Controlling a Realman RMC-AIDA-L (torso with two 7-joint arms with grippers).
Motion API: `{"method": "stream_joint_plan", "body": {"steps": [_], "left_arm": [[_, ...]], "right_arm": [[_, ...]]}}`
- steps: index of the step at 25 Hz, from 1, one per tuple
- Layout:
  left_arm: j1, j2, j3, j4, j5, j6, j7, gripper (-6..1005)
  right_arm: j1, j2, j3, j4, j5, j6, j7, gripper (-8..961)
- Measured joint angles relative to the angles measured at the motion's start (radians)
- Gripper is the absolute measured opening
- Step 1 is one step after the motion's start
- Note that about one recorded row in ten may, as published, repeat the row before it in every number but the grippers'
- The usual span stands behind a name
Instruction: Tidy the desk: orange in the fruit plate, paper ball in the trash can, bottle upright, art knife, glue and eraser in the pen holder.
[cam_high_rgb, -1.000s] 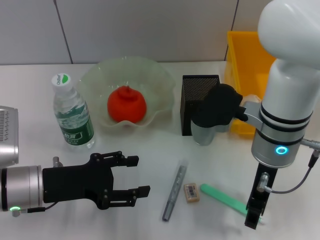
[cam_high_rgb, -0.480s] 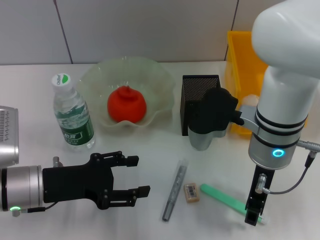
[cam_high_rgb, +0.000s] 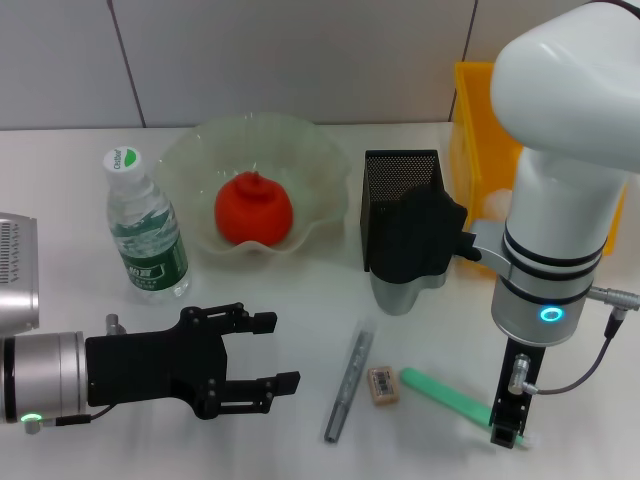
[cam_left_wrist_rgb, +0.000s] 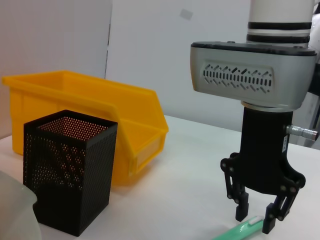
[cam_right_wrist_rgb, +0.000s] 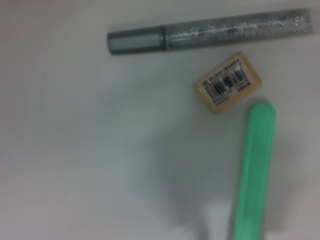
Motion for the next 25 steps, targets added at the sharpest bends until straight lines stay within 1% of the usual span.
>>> {"method": "stream_joint_plan", "body": {"steps": [3,13,19,25], "left_arm": [[0.000,0.000,0.001,0.000,0.000,-0.002,0.000,786],[-0.002,0.000,-0.001,0.005,0.000,-0.002,0.001,786],[-0.003,0.000,-0.001,0.006,-0.001,-0.002,0.001,786],[-0.003,0.000,-0.001,0.007,-0.002,-0.002,0.002,786]], "right_arm": [[0.000,0.000,0.000,0.000,0.007,0.000,-0.006,378],[-0.001,0.000,-0.002,0.001,0.008,0.012,-0.009,381],[-0.001,0.000,-0.032,0.004,0.008,0.025,-0.009,380],[-0.001,0.000,-0.039,0.003,0.010,0.033,-0.009,379]]}}
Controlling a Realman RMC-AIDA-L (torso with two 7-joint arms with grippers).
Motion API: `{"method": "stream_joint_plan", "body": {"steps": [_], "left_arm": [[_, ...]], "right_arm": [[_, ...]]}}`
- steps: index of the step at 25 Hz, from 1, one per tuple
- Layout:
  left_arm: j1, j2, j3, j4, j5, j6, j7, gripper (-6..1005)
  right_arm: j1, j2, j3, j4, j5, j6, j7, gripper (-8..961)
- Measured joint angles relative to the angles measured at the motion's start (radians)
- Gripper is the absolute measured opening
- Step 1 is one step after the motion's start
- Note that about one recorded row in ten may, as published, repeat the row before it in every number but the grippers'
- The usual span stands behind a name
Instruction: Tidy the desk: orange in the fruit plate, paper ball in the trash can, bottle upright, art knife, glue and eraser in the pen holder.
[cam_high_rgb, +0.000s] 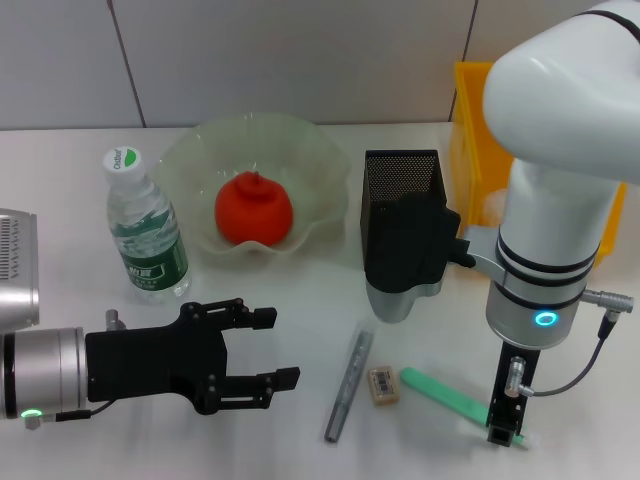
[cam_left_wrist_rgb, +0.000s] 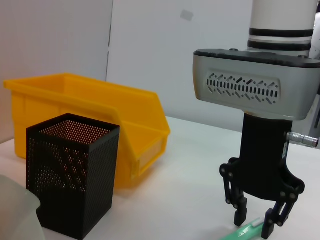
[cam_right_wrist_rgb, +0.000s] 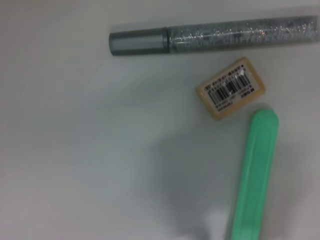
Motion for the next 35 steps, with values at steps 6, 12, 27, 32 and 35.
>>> {"method": "stream_joint_plan", "body": {"steps": [6,12,27,32,35], "left_arm": [[0.000,0.000,0.000,-0.001,-0.002,-0.001,0.001,786],[0.000,0.000,0.000,-0.003,-0.004,-0.001,0.010,786],[-0.001,-0.001,0.000,-0.002,-0.005,-0.003,0.015,786],[-0.002,-0.002,0.000,0.000,-0.005,-0.003,0.015,786],[-0.004,-0.002,0.000,0.000,-0.005,-0.003,0.015,786]], "right_arm": [[0.000,0.000,-0.009,0.002,0.002,0.004,-0.001,378],[0.000,0.000,-0.046,0.002,0.015,0.006,-0.002,355],[-0.002,0.000,-0.048,-0.003,0.015,0.007,-0.003,288],[-0.001,0.000,-0.048,0.001,0.015,0.013,-0.003,287],[-0.001,0.000,-0.048,0.001,0.015,0.013,-0.003,286]]}}
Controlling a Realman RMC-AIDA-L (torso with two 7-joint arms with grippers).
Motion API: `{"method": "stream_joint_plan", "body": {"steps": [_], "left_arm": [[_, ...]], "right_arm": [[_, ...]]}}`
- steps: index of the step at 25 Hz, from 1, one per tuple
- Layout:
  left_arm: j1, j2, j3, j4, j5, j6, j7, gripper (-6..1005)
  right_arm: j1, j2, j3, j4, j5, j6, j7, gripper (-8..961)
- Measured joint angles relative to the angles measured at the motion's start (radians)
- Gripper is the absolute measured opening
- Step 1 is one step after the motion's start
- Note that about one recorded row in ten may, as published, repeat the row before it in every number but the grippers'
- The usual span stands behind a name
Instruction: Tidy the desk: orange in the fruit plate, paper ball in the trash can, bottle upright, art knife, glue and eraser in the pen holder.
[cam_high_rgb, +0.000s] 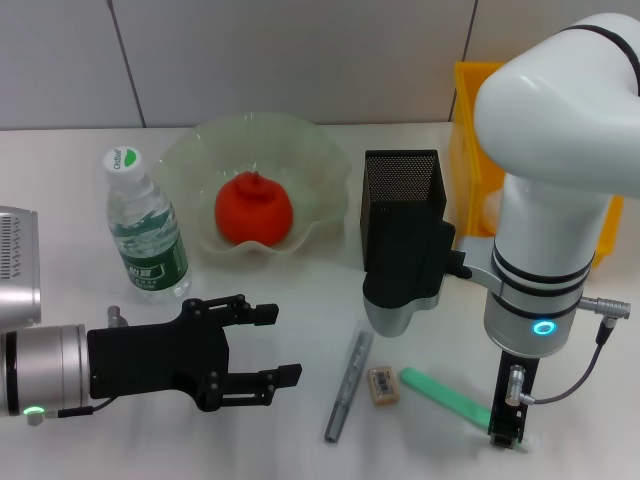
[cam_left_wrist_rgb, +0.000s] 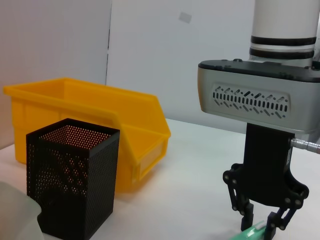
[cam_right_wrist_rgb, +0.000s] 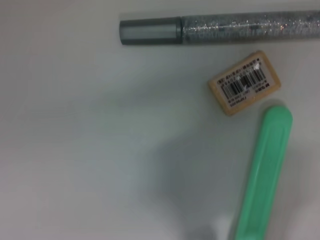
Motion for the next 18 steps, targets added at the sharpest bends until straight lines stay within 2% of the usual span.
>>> {"method": "stream_joint_plan", "body": {"steps": [18], "left_arm": [[-0.003,0.000,0.000,0.000,0.000,0.000,0.000,786]], "right_arm": [[-0.003,0.000,-0.005,0.004,-0.004,-0.004,0.000,277]]}}
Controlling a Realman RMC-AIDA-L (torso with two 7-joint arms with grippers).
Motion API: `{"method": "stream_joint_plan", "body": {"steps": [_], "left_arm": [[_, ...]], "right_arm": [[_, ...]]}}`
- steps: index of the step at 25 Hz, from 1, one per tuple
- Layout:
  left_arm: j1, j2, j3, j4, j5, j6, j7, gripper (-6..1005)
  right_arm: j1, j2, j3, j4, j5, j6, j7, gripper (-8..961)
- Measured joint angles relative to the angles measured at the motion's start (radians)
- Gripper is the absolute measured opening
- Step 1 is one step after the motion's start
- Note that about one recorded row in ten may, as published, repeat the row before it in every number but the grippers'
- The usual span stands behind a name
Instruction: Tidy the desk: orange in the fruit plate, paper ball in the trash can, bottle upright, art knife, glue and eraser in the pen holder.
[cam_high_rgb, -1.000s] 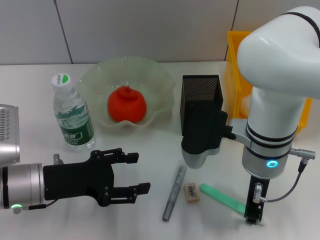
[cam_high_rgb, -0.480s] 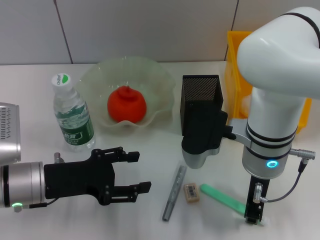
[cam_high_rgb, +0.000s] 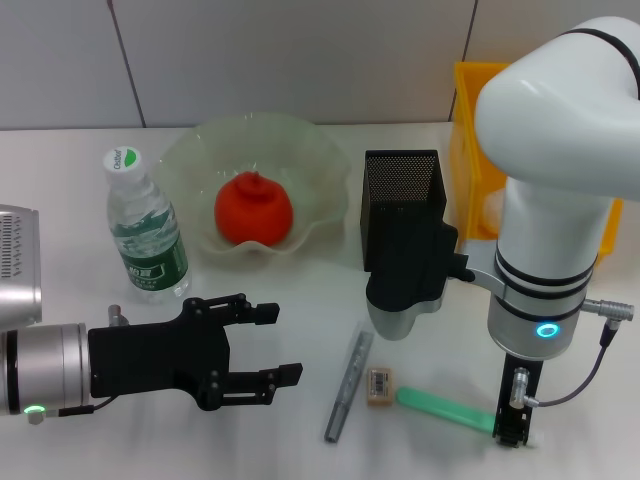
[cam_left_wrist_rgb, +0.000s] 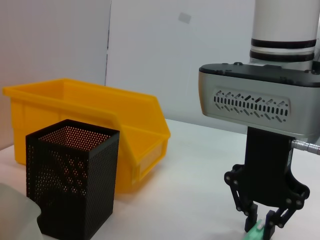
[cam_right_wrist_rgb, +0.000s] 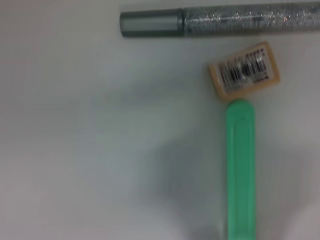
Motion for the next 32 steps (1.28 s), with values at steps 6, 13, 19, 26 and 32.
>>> {"method": "stream_joint_plan", "body": {"steps": [6,13,19,26,32], "left_arm": [[0.000,0.000,0.000,0.000,0.000,0.000,0.000,786],[0.000,0.002,-0.001,0.000,-0.001,0.000,0.005,786],[0.000,0.002,-0.008,0.001,-0.002,0.000,0.008,786],[0.000,0.002,-0.016,0.002,-0.002,0.000,0.009,785],[-0.006,0.000,-0.027,0.000,-0.002,0.000,0.009,785]], "right_arm": [[-0.009,-0.001,0.007,-0.014,-0.004,0.000,0.001,168],[-0.060,-0.013,0.141,-0.121,-0.058,-0.046,-0.035,169],[-0.145,-0.013,0.399,-0.229,-0.081,-0.072,-0.175,170],[-0.252,-0.013,0.698,-0.252,0.063,-0.044,-0.443,170],[-0.328,-0.014,0.807,-0.233,0.248,-0.023,-0.639,171]]}}
